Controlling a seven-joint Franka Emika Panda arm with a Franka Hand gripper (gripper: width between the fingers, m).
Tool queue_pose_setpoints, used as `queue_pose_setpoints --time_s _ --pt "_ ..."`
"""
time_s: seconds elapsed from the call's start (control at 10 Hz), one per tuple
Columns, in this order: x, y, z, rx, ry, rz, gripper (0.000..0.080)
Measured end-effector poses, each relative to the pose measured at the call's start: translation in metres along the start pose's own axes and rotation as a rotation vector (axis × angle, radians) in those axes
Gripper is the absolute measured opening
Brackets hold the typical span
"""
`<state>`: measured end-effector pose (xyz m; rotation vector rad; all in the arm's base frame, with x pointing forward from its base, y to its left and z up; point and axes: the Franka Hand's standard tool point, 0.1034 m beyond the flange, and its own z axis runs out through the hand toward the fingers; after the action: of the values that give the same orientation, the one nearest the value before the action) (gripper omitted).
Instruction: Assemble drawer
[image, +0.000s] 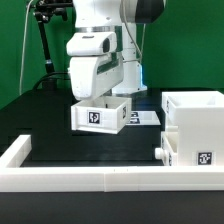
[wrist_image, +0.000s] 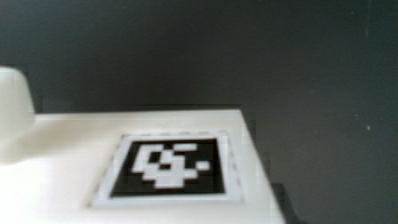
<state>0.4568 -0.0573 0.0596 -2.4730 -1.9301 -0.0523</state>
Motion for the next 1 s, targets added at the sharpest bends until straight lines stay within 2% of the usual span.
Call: queue_pose_setpoints --time_s 0.1,0.2,0.3,0.6,1.0 --pt "0.001 0.005 0.000 -0.001 -0.004 -0.102 0.0042" --pt "0.003 0.013 0.000 0.013 -0.006 -0.123 0.0042" --pt "0.010 0.026 0.001 0.017 -0.004 -0.137 0.0042" --pt "0.033 0.052 0.001 0.008 0.001 -0.179 0.0042" --pt "0.029 0.049 0.004 0.017 0.000 -0.176 0.0042"
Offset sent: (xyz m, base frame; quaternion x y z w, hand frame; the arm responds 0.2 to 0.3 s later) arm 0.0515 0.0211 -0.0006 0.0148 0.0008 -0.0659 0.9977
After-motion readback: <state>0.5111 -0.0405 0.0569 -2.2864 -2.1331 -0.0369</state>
